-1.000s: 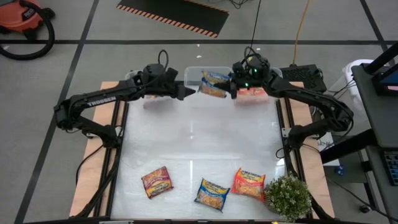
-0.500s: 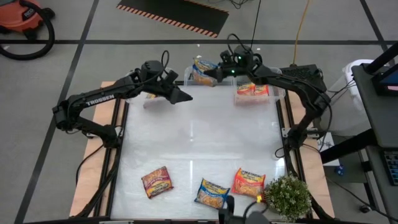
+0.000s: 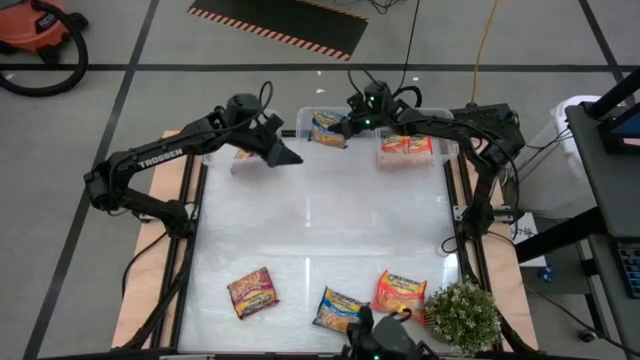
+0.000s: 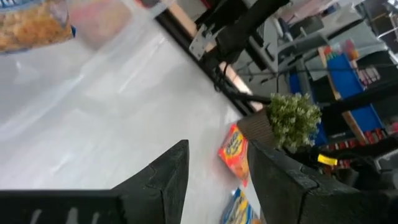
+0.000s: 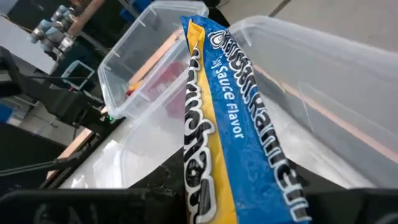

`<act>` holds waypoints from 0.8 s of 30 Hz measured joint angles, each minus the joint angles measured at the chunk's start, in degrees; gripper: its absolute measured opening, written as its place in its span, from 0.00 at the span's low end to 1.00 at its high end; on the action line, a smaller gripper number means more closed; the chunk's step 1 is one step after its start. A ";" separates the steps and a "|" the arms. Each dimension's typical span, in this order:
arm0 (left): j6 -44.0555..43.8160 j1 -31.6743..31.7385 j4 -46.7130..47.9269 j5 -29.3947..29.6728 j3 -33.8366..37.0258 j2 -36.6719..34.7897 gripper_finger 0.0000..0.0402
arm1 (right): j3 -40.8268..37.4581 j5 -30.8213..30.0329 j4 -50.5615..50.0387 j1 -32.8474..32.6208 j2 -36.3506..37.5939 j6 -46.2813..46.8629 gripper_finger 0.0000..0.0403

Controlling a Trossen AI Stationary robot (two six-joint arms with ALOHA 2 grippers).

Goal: Sort Maruchan noodles
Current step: Put the top blue noodle pack into the middle transparent bin, then put the orange noodle pack into the right transparent bin

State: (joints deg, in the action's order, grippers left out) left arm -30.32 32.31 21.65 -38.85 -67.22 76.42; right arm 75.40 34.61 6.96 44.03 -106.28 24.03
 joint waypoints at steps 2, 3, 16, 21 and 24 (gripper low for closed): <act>1.03 0.23 1.61 -0.71 0.00 0.00 0.42 | 0.00 -0.08 -0.04 -0.46 -0.39 -0.02 0.31; 1.48 0.27 2.48 -1.13 0.00 0.00 0.42 | 0.00 -0.23 -0.04 -0.62 -0.47 -0.06 0.32; 3.68 0.20 4.46 -2.45 -0.02 -0.96 0.42 | 0.00 -10.28 -5.03 -1.66 -0.51 -3.66 0.47; 4.83 -0.19 5.69 -2.36 -0.05 -1.59 0.42 | 0.00 -12.19 -5.07 -1.69 -0.48 -3.74 0.51; 5.77 -0.30 6.69 -2.48 -0.11 -2.41 0.42 | 0.00 -13.50 -5.11 -1.66 -0.16 -3.21 0.51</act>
State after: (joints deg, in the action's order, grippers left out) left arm -24.54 32.01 28.34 -41.33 -67.33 74.01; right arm 75.40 21.11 1.85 42.37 -106.43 20.83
